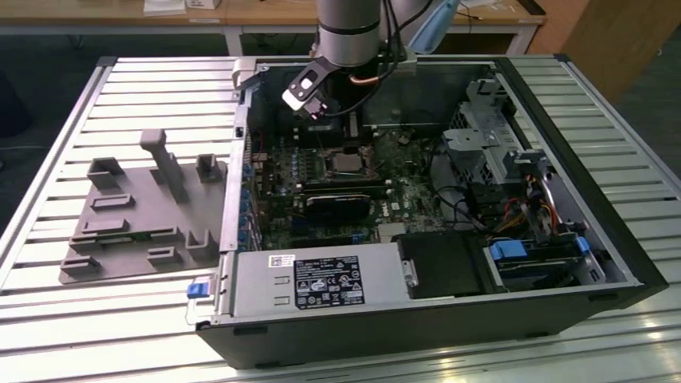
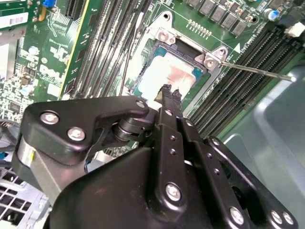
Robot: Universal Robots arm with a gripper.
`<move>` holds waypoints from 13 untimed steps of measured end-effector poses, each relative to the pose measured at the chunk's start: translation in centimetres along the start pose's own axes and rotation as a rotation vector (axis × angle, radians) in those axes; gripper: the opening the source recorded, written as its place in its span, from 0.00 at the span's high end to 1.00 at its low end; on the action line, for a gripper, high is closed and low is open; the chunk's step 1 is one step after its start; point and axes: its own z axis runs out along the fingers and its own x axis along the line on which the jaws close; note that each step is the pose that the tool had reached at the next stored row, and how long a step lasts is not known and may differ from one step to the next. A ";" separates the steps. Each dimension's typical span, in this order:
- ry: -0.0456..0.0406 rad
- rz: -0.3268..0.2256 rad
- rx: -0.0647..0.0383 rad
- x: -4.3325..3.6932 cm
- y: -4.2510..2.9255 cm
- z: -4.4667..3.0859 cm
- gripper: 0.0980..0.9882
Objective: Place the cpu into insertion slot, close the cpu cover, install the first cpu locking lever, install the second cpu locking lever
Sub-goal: 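Place the cpu into insertion slot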
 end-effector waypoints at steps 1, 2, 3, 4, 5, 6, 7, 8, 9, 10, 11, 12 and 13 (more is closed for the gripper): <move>-0.0001 0.000 0.000 0.00 0.02 -0.22 1.00; -0.0001 0.000 0.000 -0.01 0.04 -0.45 1.00; -0.0001 0.000 0.000 -0.02 0.06 -0.67 1.00; -0.0001 0.000 0.000 -0.02 0.07 -0.87 1.00; -0.0002 0.000 0.000 -0.03 0.09 -1.06 1.00; -0.0001 0.000 0.000 -0.03 0.10 -1.24 1.00; 0.0000 0.000 0.000 -0.03 0.11 -1.39 1.00; 0.0000 0.000 0.000 -0.04 0.13 -1.55 1.00; -0.0001 0.000 0.000 -0.04 0.14 -1.71 1.00; -0.0001 0.000 0.000 -0.04 0.15 -1.85 1.00; -0.0001 0.000 0.000 -0.05 0.16 -1.95 1.00; -0.0001 0.000 0.000 -0.05 0.16 -1.99 1.00; 0.0001 0.000 0.000 -0.04 0.16 -1.99 1.00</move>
